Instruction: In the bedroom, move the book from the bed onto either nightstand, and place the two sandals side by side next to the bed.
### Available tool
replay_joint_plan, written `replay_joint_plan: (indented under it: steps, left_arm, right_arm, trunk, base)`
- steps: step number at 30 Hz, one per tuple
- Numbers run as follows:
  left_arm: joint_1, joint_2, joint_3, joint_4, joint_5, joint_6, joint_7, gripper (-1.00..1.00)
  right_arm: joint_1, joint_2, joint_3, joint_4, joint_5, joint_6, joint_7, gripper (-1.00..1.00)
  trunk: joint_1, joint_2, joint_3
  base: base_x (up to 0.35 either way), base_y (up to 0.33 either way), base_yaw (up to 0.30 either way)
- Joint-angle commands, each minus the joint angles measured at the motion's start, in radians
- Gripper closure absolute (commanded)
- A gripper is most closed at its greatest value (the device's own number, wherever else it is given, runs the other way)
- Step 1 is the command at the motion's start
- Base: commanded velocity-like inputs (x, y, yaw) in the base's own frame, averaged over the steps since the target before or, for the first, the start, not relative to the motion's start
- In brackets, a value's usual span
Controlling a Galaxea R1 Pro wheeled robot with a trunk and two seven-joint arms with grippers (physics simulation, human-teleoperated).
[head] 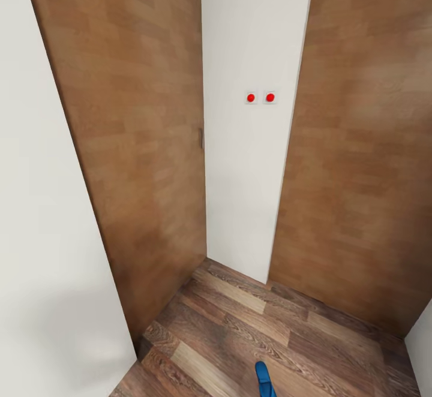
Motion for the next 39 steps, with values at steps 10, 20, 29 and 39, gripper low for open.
replay_joint_plan:
  steps: [10,20,29,39]
  left_arm:
    - [-0.001,0.0,0.0,0.001,0.001,-0.003,0.0,-1.0]
    - [-0.001,0.0,0.0,0.001,0.001,-0.003,0.0,-1.0]
    - [-0.001,0.0,0.0,0.001,0.001,-0.003,0.0,-1.0]
    - [-0.001,-0.001,-0.001,0.001,-0.002,-0.003,-0.001,-1.0]
  right_arm:
    - [0.0,0.001,-0.002,0.001,0.0,-0.003,0.0,-1.0]
    - [0.0,0.001,-0.002,0.001,0.0,-0.003,0.0,-1.0]
    - [0.0,0.001,-0.002,0.002,0.002,-0.003,0.0,-1.0]
    - [-0.017,-0.001,0.0,-0.106,0.01,0.049,-0.004,-1.0]
  trunk:
    - [0.0,0.0,-0.001]
    - [0.0,0.0,-0.001]
    - [0.0,0.0,-0.001]
    - [0.0,0.0,-0.001]
  base:
    - [0.118,0.0,0.001]
    - [0.166,0.0,0.0]
    - [0.004,0.0,0.0]
    - [0.0,0.0,0.0]
